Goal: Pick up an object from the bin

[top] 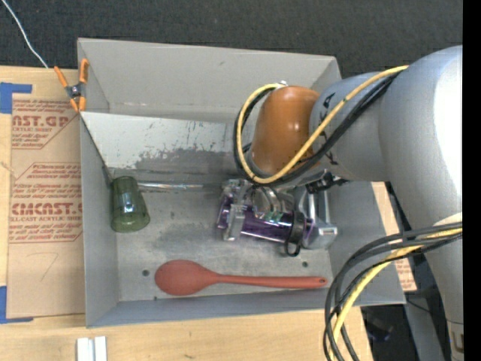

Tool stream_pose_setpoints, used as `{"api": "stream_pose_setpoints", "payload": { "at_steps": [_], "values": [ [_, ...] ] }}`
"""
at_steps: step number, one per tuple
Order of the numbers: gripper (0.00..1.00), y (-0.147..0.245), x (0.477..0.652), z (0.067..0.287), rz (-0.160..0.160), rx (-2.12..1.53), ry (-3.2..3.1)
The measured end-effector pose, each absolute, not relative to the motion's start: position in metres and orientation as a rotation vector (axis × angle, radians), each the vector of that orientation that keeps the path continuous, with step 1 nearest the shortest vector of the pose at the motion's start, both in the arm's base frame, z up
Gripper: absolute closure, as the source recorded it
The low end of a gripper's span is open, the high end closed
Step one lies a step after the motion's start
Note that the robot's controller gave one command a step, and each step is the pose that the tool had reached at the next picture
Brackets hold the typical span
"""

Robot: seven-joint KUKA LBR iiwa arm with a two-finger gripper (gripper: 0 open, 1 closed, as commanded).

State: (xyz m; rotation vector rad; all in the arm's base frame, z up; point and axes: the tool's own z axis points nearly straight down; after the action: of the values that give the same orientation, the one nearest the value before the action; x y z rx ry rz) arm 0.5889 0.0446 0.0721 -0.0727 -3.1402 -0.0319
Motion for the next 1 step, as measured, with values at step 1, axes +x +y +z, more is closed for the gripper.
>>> {"api": "stream_pose_setpoints", "payload": {
  "at_steps": [1],
  "values": [
    [1.00, 0.0377, 0.5858, 0.0743, -0.028, -0.149, -3.145]
  ]
}}
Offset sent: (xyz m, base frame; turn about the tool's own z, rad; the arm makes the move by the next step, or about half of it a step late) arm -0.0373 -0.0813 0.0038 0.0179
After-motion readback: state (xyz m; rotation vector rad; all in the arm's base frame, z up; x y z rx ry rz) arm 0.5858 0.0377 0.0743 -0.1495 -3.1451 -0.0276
